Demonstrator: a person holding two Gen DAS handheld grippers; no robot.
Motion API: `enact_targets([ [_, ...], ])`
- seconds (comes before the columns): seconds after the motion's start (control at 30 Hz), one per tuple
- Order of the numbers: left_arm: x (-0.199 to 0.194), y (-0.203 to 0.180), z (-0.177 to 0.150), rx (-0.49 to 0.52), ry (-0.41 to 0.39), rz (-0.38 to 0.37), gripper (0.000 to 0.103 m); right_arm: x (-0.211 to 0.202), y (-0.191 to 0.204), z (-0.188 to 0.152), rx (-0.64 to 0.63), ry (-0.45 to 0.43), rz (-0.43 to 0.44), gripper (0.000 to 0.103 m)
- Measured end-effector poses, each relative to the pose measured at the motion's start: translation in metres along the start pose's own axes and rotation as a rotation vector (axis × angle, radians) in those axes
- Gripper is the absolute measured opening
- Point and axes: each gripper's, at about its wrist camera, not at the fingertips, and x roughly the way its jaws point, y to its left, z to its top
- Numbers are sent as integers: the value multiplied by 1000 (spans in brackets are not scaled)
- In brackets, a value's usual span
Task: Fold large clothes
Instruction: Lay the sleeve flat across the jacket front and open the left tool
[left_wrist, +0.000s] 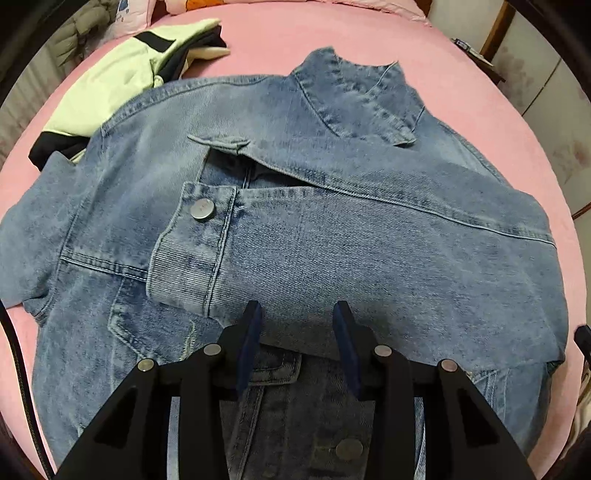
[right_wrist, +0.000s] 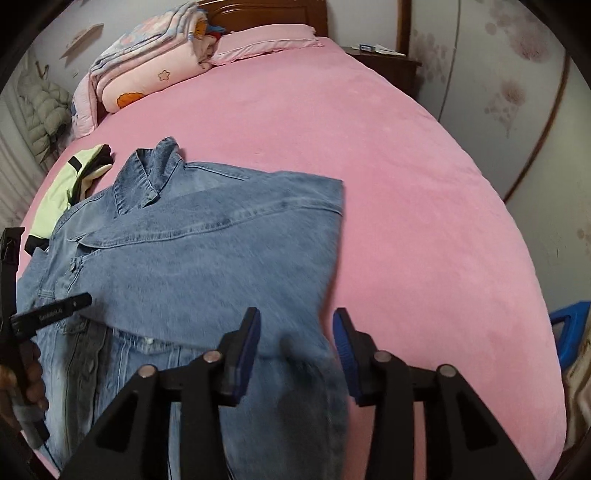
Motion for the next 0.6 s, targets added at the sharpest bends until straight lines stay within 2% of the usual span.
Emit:
enact_targets([
  [0.1,11,-2,0,13,19,24,39,36,-4,1,-12,86,3,19],
  [0.13,11,-1,0,17,18,25,39,47,-8,0,-14,114,-17,6],
  [0.17,11,-1,-1,23,18,27,39,57,-15,-2,-12,135,-36,0],
  [0.27,11,-1,-2,41,19,33,39,60,-27,-1,10,139,-12,0],
  [0.4,11,-4,-2,53,29,43,39,52,-20,2,-14,139,-40,0],
  [0.6,-5,-7,-2,53,51,27,57,18,-10,3,-16,107,-49,1],
])
